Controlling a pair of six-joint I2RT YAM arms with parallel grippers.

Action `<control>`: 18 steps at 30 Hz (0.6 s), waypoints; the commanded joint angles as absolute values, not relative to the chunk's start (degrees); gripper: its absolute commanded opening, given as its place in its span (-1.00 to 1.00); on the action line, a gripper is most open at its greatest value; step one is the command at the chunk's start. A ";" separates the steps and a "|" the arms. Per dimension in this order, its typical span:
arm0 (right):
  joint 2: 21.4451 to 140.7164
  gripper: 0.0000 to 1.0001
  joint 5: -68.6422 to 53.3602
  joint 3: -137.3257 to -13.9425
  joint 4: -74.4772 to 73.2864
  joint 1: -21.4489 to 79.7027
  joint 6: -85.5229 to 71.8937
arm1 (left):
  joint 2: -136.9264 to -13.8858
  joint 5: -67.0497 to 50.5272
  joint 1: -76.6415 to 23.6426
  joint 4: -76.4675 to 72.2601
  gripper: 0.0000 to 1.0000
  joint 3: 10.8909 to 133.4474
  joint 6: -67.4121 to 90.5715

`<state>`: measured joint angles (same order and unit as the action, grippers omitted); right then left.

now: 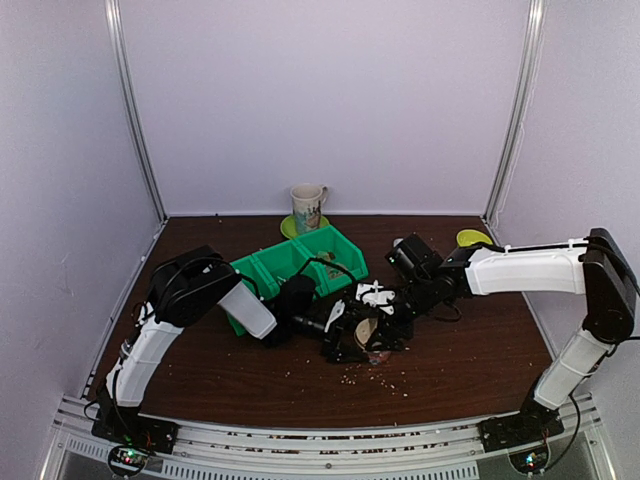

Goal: Pack the candies
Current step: Screw the box lid onto the packing box.

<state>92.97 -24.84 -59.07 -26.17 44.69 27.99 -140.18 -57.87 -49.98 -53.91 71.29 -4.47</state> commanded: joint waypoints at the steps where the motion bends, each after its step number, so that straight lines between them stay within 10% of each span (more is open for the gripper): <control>1: 93.88 0.71 -23.24 -59.79 -26.83 44.56 25.47 | -141.55 -53.25 -50.27 -49.91 0.38 71.53 -4.57; 18: 95.46 0.73 -5.53 -59.49 -21.65 45.36 -0.42 | -140.80 -35.55 -50.22 -42.99 0.38 72.64 -6.85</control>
